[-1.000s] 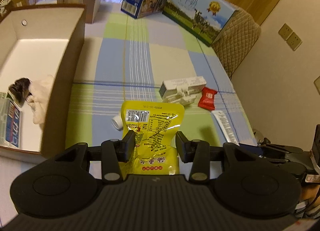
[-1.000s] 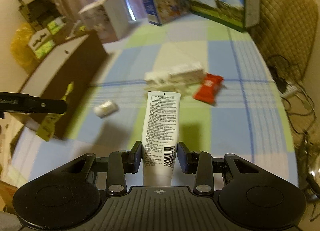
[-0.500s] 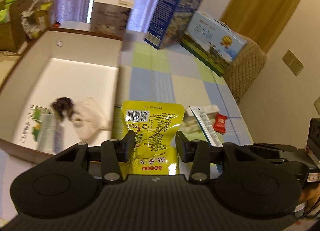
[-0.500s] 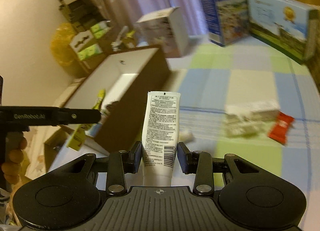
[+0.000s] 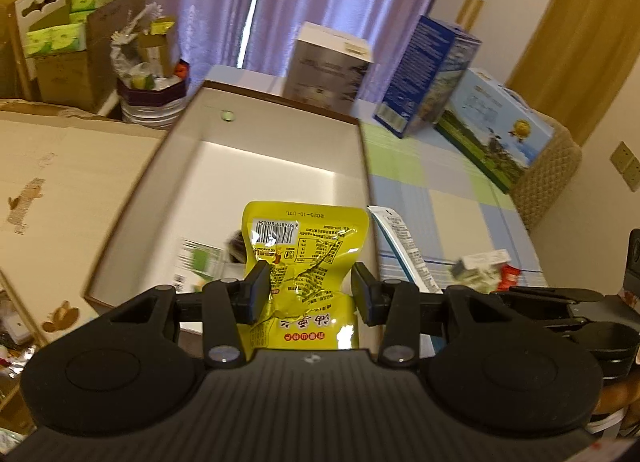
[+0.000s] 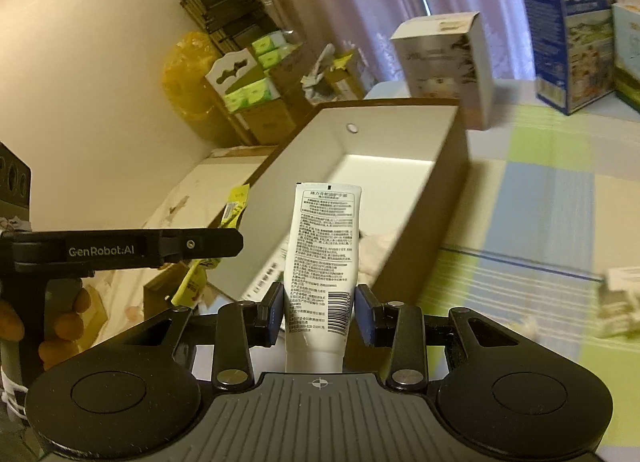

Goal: Organize objects
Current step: 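Carry pouch and tube into the box and open both tools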

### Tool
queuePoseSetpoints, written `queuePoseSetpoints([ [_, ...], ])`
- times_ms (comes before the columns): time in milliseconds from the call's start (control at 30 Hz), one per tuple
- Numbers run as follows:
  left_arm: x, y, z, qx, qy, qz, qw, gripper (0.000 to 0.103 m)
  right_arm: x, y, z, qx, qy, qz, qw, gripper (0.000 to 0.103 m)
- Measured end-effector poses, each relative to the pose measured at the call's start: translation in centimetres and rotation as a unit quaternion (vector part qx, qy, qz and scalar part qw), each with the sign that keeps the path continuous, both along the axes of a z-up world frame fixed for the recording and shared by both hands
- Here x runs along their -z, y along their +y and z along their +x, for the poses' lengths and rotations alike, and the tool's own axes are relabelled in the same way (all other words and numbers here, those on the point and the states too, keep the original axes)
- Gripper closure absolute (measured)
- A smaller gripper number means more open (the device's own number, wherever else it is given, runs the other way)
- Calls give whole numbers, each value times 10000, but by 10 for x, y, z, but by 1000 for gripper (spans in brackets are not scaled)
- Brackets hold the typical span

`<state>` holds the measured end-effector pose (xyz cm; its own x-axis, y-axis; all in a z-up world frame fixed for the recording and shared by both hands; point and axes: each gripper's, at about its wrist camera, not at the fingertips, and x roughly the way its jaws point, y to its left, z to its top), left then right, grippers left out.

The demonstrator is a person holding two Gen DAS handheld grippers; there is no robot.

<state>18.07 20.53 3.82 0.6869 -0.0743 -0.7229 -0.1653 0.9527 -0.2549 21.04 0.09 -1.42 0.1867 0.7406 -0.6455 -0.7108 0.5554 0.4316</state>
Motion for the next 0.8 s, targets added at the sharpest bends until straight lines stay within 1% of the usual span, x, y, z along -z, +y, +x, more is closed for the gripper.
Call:
queuePoseSetpoints([
  [133,6,24,10,-58,103,59,9999,64,8,26,8,30,106,-42,9999,68],
  [267,14,41,25,-28,225,133,9997,64,15,49,17,77,92,-152,9998,68],
  [500,35,58,69,133,438,293,9985,64,33,81,45,283,25,-500,9983,68],
  [633,50,63,98,252,588,422,9971,64,42,97,62,353,-120,-771,9963,68],
  [800,67,71,133,337,752,480,9954,64,47,109,78,466,-260,-949,9941,68],
])
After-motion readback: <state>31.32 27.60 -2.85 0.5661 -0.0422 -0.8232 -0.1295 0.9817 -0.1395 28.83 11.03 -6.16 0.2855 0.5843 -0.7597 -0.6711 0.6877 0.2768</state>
